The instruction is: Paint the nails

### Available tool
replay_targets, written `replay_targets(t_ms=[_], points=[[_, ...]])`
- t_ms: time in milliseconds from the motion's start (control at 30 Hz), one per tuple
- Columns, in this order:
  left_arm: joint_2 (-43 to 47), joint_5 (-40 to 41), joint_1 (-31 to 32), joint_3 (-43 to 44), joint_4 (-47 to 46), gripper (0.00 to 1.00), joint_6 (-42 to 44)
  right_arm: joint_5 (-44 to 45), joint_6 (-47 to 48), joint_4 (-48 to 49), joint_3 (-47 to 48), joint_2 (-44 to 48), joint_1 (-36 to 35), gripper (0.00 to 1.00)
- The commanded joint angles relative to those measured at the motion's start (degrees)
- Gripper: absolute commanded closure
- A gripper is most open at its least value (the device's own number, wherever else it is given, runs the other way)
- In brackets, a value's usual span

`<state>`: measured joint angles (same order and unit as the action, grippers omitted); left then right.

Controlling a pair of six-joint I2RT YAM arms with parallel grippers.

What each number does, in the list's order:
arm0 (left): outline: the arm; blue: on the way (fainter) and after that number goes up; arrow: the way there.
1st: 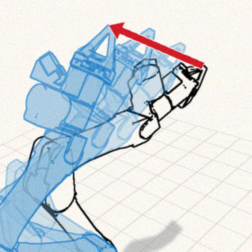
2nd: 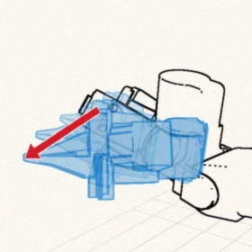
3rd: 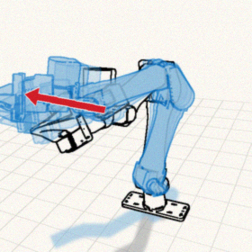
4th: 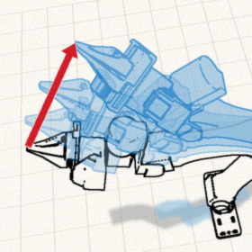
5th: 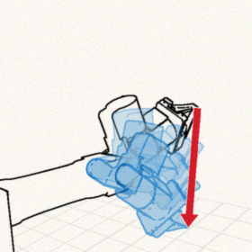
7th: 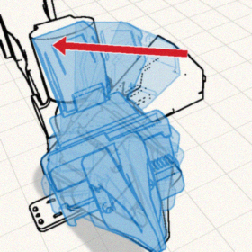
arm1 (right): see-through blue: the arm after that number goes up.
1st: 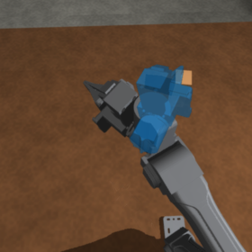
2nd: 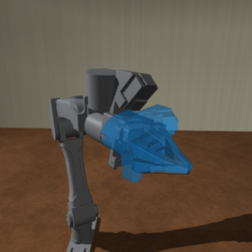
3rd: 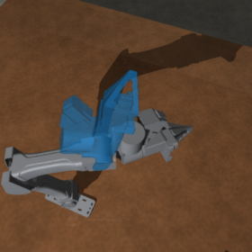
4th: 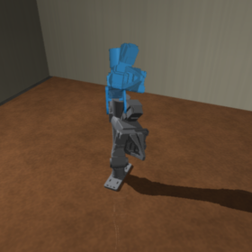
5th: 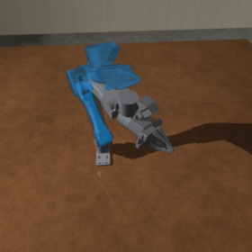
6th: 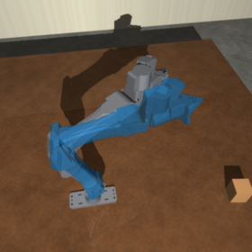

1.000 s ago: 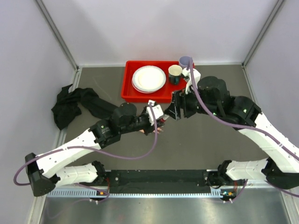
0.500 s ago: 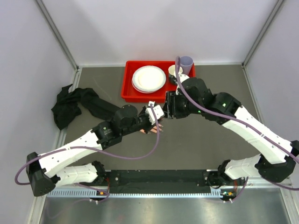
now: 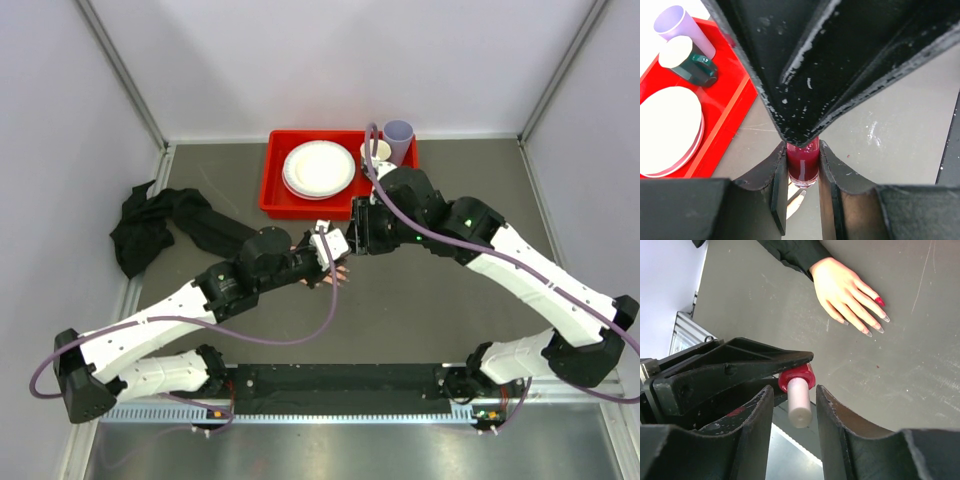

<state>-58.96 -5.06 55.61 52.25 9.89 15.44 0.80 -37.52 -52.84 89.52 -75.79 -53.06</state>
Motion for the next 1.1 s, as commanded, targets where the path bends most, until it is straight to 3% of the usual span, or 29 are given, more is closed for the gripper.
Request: replay_targets(t_ms=[0, 133, 200, 333, 367, 467, 567, 667, 700, 733, 833, 867, 933, 1067], points=[[2.18, -1.62, 0.2, -0.48, -3.12, 1.0, 0.91, 0.7, 1.04, 1.78, -0.22, 0.55, 0.59, 0.62], [2.62, -2.15, 0.2, -0.57, -2.77, 1.0, 0.82, 0.35, 1.31, 1.86, -0.74, 0.64, 0.67, 0.64], [2.71, -2.15, 0.2, -0.66, -2.86, 1.0, 0.82, -0.18, 1.39, 1.78, -0.83, 0.64, 0.67, 0.72], [2.71, -2.5, 0.2, -0.66, -2.95, 1.0, 0.73, -2.1, 1.48, 2.56, -1.45, 0.56, 0.67, 0.73], [2.71, -2.59, 0.2, -0.57, -2.95, 1.0, 0.64, -2.46, 1.66, 2.65, -1.36, 0.55, 0.67, 0.83], [2.71, -3.46, 0.2, -0.31, -2.42, 1.0, 0.21, -3.43, 3.23, 2.48, -1.27, 0.64, 0.76, 1.0], [3.15, -6.88, 0.2, 1.27, -0.06, 1.0, -1.8, -7.99, 9.11, 2.74, -1.01, 1.34, 0.76, 1.0], [4.11, -19.77, 0.02, 3.37, 3.19, 1.0, -3.05, -15.54, 22.01, 4.84, -2.75, 3.96, 0.59, 1.0], [4.2, -24.42, 0.02, 4.17, 4.08, 1.0, -3.31, -22.0, 25.44, 7.72, -4.51, 5.11, 0.67, 1.0], [4.03, -35.35, 0.11, 4.79, 4.69, 1.0, -3.84, -25.72, 31.48, 8.71, -7.48, 6.17, 0.59, 1.0], [2.71, -47.64, 0.11, 6.81, 4.17, 1.0, -8.66, -33.91, 37.23, 12.93, -11.54, 9.43, 0.67, 1.0], [2.1, -55.24, 0.11, 7.94, 4.09, 1.0, -11.02, -36.19, 39.17, 13.2, -11.73, 9.78, 0.67, 1.0], [0.17, -59.26, 0.11, 9.27, 5.48, 1.0, -12.45, -40.51, 41.37, 15.47, -12.43, 10.57, 0.59, 1.0], [-0.19, -59.63, 0.11, 9.72, 6.46, 1.0, -12.54, -46.05, 44.28, 18.39, -12.96, 11.28, 0.5, 1.0]])
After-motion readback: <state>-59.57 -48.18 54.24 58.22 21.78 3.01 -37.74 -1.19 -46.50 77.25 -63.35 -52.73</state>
